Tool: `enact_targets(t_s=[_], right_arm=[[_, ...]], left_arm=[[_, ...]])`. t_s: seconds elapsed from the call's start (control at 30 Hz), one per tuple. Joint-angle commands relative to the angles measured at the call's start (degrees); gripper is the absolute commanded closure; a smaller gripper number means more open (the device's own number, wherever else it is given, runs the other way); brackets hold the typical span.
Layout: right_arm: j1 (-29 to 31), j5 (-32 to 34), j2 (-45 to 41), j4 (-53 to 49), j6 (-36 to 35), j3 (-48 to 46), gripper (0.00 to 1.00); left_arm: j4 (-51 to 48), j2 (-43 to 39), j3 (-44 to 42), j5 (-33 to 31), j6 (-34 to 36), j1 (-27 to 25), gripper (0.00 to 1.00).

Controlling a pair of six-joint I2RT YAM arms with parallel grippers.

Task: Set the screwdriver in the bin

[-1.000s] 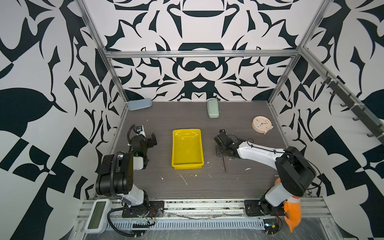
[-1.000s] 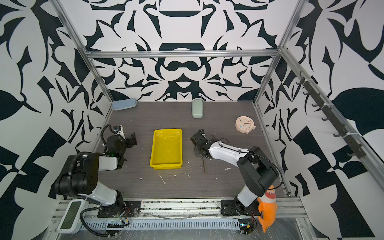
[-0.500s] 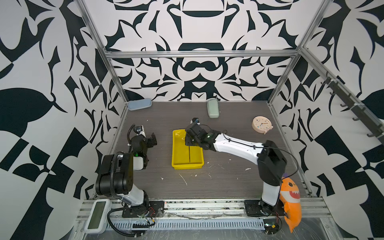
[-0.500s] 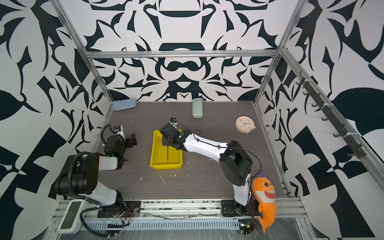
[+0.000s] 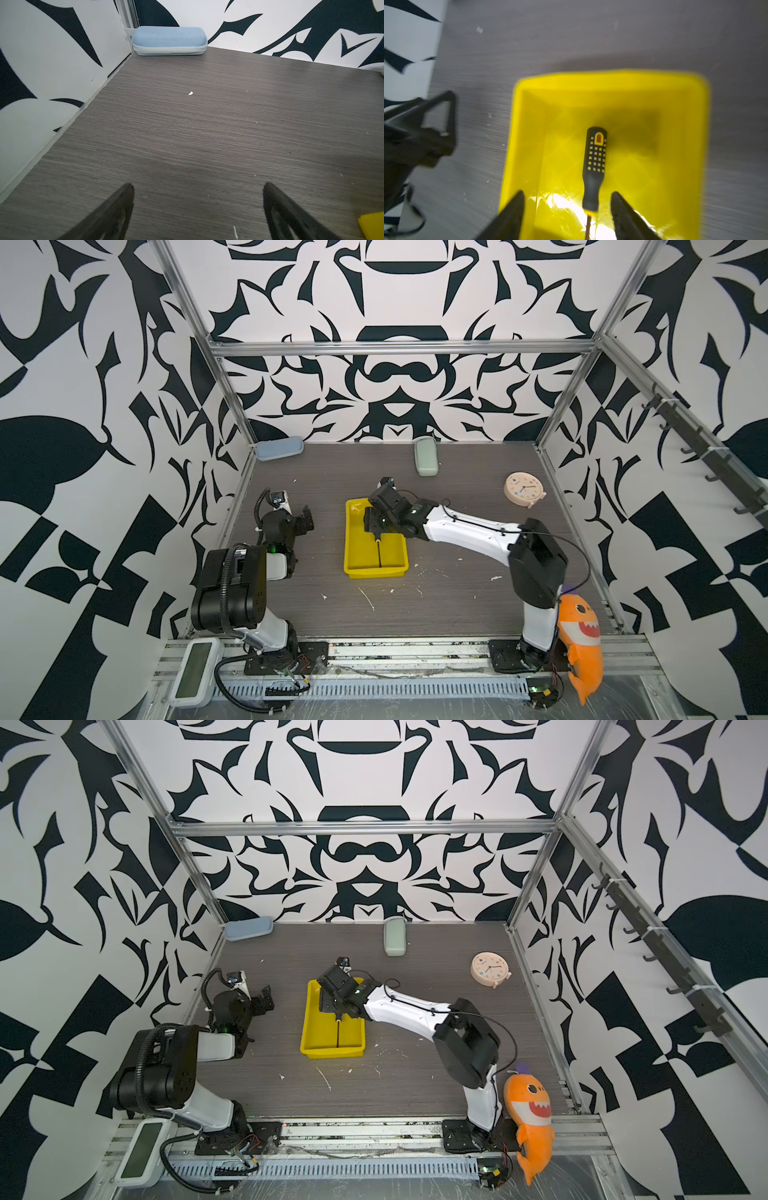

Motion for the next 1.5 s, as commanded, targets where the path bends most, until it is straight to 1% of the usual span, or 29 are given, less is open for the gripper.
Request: enact_targets(t_s=[0.0, 0.07, 0.13, 0.17, 0.2, 0.23, 0.3, 0.33, 0.37, 0.43, 0.5, 0.57, 0.6, 0.63, 0.67, 0.73, 0.83, 0.87, 0.9, 0.93, 0.97, 1.0, 1.03, 1.07, 1.1, 1.13, 1.2, 1.27, 1.47], right_arm=[[-1.4, 8.2, -11.2, -3.5, -7.1, -1.9, 0.29], [-3.6, 11.9, -17.2, -4.0, -11.1, -6.5, 0.29], [-6.7, 21.2, -24.3, -3.5, -14.4, -14.0, 0.21], [-8.4, 25.3, -27.6, -2.1, -16.4, -18.4, 0.2], [-10.6, 29.2, -31.1, 1.1, -20.4, -24.7, 0.2], [-13.1, 32.3, -35.1, 7.8, -26.2, -31.4, 0.19], [-18.2, 33.3, -41.5, 21.8, -36.9, -45.2, 0.13], [-21.4, 32.4, -44.4, 28.3, -40.8, -51.4, 0.11], [-24.3, 30.2, -46.5, 33.3, -43.5, -56.0, 0.12], [-30.1, 26.9, -49.0, 42.9, -46.6, -63.9, 0.13], [-33.6, 26.8, -47.6, 48.7, -46.7, -67.9, 0.13], [-35.4, 26.5, -43.3, 51.3, -46.2, -68.6, 0.12], [-35.8, 26.6, -40.5, 54.4, -45.4, -69.1, 0.11], [-36.0, 26.2, -37.7, 59.9, -45.0, -70.4, 0.1], [-36.0, 26.3, -35.4, 65.8, -46.8, -71.2, 0.1], [-37.0, 23.1, -31.0, 72.6, -46.1, -70.8, 0.09], [-38.7, 21.2, -22.9, 73.1, -46.7, -66.3, 0.09], [-39.3, 20.7, -20.3, 75.7, -47.0, -65.9, 0.09], [-40.0, 19.8, -19.5, 76.5, -47.3, -65.6, 0.09], [-41.3, 17.7, -20.8, 72.2, -45.2, -65.0, 0.09], [-42.8, 15.8, -21.1, 71.4, -42.8, -65.4, 0.1], [-44.0, 14.8, -19.0, 76.5, -42.1, -67.3, 0.11], [-44.1, 15.4, -16.1, 84.4, -44.0, -68.7, 0.15], [-43.8, 15.5, -16.7, 83.0, -44.6, -68.7, 0.16], [-43.8, 15.1, -18.1, 77.8, -42.8, -67.6, 0.01], [-43.6, 13.8, -18.2, 75.0, -43.6, -66.0, 0.0], [-43.8, 13.8, -17.4, 78.1, -44.4, -66.9, 0.0], [-43.7, 12.9, -17.8, 75.7, -44.8, -66.1, 0.0], [-43.8, 12.1, -17.7, 75.9, -44.7, -66.0, 0.0]], left_arm=[[-0.1, -0.4, -0.1, 0.7, -0.7, -0.1, 0.01], [0.0, -0.4, -0.2, 0.7, -0.7, 0.0, 0.01], [0.0, -0.4, -0.1, 0.7, -0.7, -0.1, 0.01], [0.0, -0.4, -0.2, 0.7, -0.7, -0.1, 0.01], [0.0, -0.4, -0.1, 0.7, -0.7, -0.1, 0.01], [-0.1, -0.4, -0.1, 0.7, -0.6, -0.1, 0.01], [-0.1, -0.4, -0.1, 0.7, -0.6, -0.1, 0.01], [0.0, -0.4, -0.1, 0.7, -0.7, -0.1, 0.01], [0.0, -0.4, -0.1, 0.7, -0.7, -0.1, 0.01], [0.0, -0.4, -0.1, 0.7, -0.6, 0.0, 0.01], [0.0, -0.4, -0.2, 0.7, -0.7, -0.1, 0.01], [0.0, -0.4, -0.1, 0.7, -0.6, -0.1, 0.01], [0.0, -0.4, -0.1, 0.8, -0.6, -0.1, 0.01], [0.0, -0.4, -0.2, 0.8, -0.6, -0.1, 0.01], [0.0, -0.5, -0.1, 0.7, -0.6, -0.1, 0.01], [0.0, -0.4, -0.1, 0.7, -0.6, 0.0, 0.01], [0.0, -0.5, -0.1, 0.7, -0.7, -0.1, 0.01], [0.0, -0.5, -0.1, 0.7, -0.6, -0.1, 0.01], [0.0, -0.5, -0.1, 0.7, -0.7, -0.1, 0.01], [0.0, -0.4, -0.1, 0.7, -0.7, 0.0, 0.01], [0.0, -0.4, -0.1, 0.7, -0.6, -0.1, 0.01], [0.0, -0.4, -0.2, 0.7, -0.7, -0.1, 0.01], [0.0, -0.5, -0.1, 0.7, -0.6, -0.1, 0.01], [0.0, -0.4, -0.1, 0.7, -0.7, -0.1, 0.01], [0.0, -0.4, -0.1, 0.7, -0.6, 0.0, 0.01], [-0.1, -0.4, -0.1, 0.7, -0.6, 0.0, 0.01], [0.0, -0.4, -0.1, 0.7, -0.7, -0.1, 0.01], [0.0, -0.5, -0.2, 0.7, -0.7, -0.1, 0.01], [0.0, -0.5, -0.1, 0.7, -0.7, -0.1, 0.01]])
